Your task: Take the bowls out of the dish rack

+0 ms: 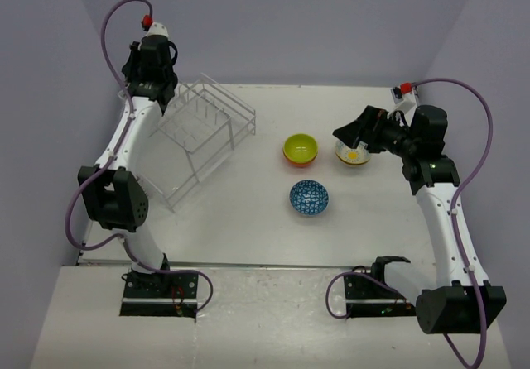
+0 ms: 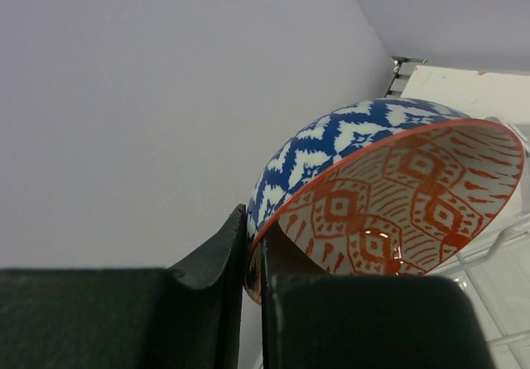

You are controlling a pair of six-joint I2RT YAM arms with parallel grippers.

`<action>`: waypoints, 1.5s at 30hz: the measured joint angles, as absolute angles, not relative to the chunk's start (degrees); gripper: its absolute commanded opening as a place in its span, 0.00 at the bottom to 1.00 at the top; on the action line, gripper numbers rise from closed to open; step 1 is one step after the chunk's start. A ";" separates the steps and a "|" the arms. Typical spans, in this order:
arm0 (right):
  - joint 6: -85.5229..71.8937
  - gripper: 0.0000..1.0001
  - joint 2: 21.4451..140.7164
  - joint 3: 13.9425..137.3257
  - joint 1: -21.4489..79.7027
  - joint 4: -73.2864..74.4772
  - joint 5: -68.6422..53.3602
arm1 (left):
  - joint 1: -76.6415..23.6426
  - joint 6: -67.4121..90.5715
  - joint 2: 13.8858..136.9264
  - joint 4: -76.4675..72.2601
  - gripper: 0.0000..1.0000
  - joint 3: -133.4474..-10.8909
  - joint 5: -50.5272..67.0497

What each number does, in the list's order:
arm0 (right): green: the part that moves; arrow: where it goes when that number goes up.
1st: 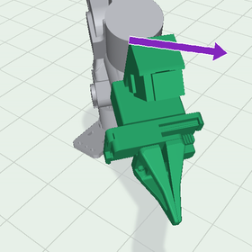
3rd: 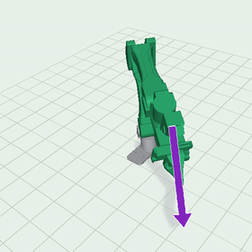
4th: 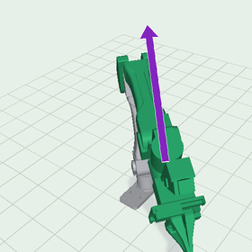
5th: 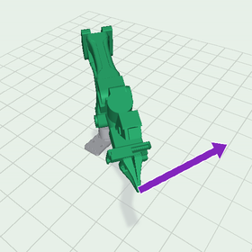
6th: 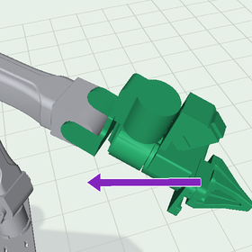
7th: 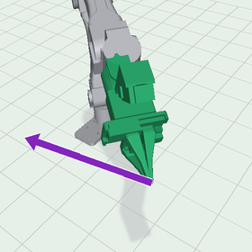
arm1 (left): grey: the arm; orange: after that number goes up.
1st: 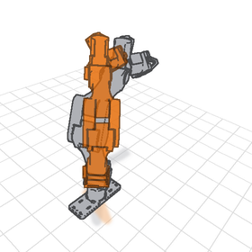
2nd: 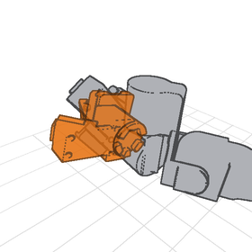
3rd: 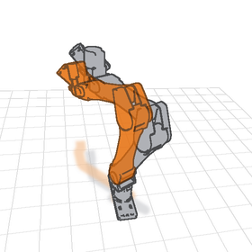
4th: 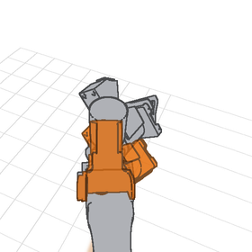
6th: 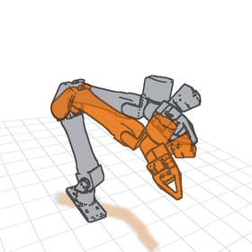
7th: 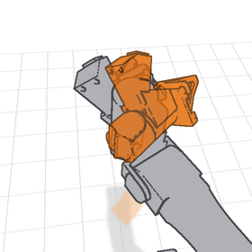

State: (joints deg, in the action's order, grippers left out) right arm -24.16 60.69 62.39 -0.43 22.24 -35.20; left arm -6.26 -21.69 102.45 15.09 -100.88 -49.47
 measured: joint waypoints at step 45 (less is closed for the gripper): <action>-22.76 0.83 78.15 93.54 42.74 42.44 17.10 | -39.35 20.84 82.26 28.58 0.00 -86.17 -0.40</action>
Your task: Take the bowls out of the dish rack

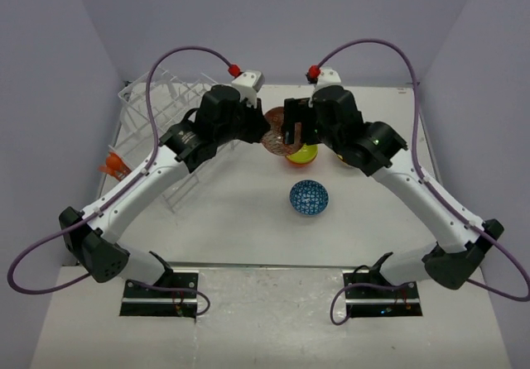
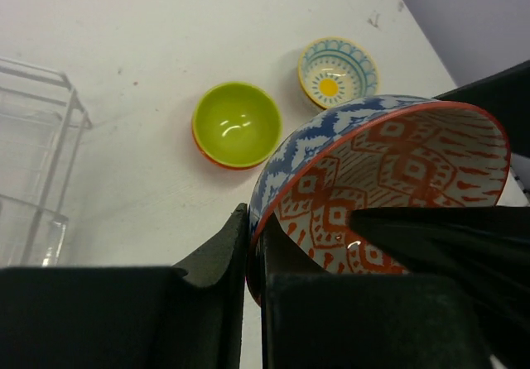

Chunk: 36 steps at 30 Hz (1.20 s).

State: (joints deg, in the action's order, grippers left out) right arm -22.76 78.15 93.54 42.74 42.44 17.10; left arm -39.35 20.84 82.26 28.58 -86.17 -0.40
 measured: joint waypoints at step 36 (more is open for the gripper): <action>-22.20 0.00 65.30 61.32 19.94 43.88 -5.69 | -40.88 14.13 57.89 34.79 1.00 -85.91 -24.56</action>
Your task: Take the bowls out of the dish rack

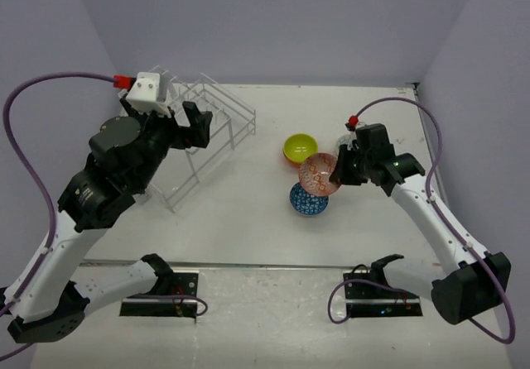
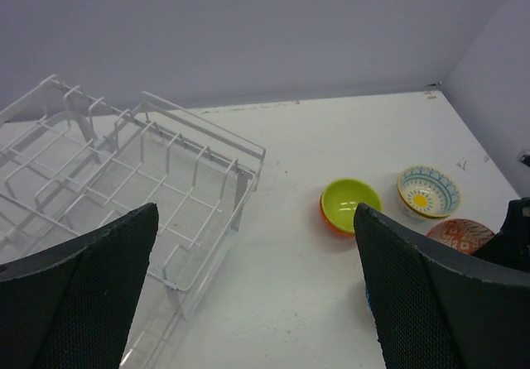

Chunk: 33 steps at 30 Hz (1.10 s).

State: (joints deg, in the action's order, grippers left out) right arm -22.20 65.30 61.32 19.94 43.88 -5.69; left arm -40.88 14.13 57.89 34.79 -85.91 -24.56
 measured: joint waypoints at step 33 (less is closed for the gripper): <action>-18.72 0.16 85.12 55.46 19.92 39.48 -12.56 | -40.88 4.86 44.86 34.37 1.00 -63.20 -26.65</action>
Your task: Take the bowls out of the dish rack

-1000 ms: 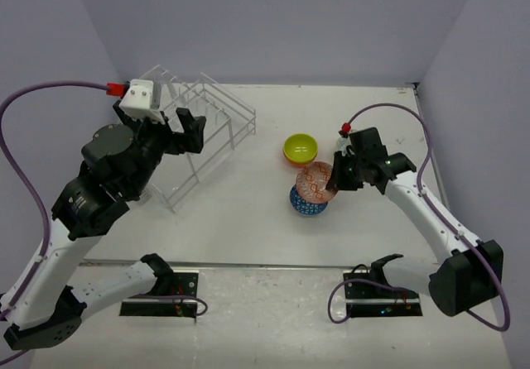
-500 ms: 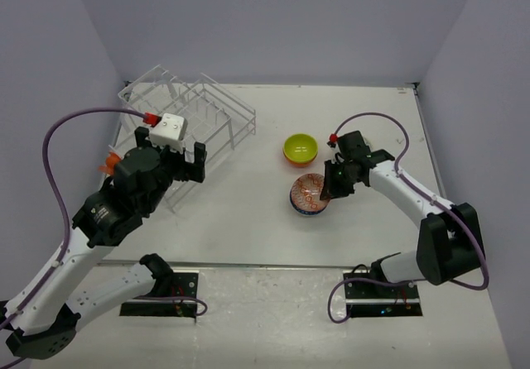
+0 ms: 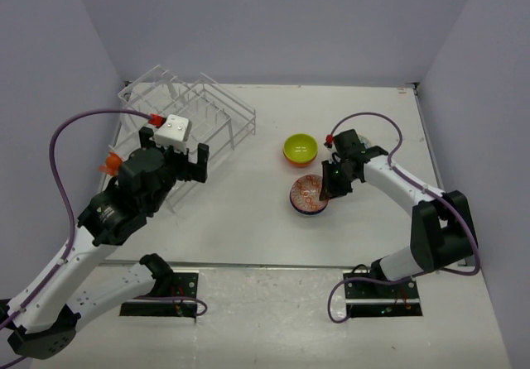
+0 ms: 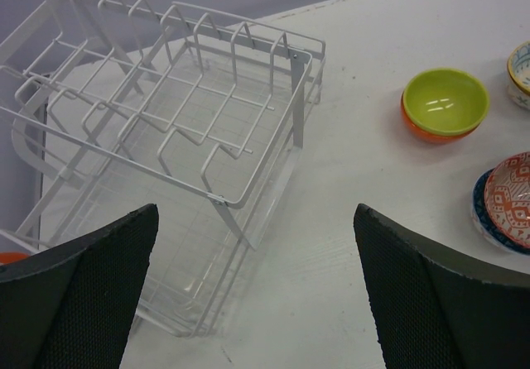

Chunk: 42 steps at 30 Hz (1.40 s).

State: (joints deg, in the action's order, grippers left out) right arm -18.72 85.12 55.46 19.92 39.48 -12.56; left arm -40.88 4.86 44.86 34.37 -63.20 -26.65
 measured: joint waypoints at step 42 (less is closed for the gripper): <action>-20.34 0.09 82.98 59.75 24.75 44.47 0.34 | -40.88 4.67 43.20 33.45 1.00 -62.41 -25.98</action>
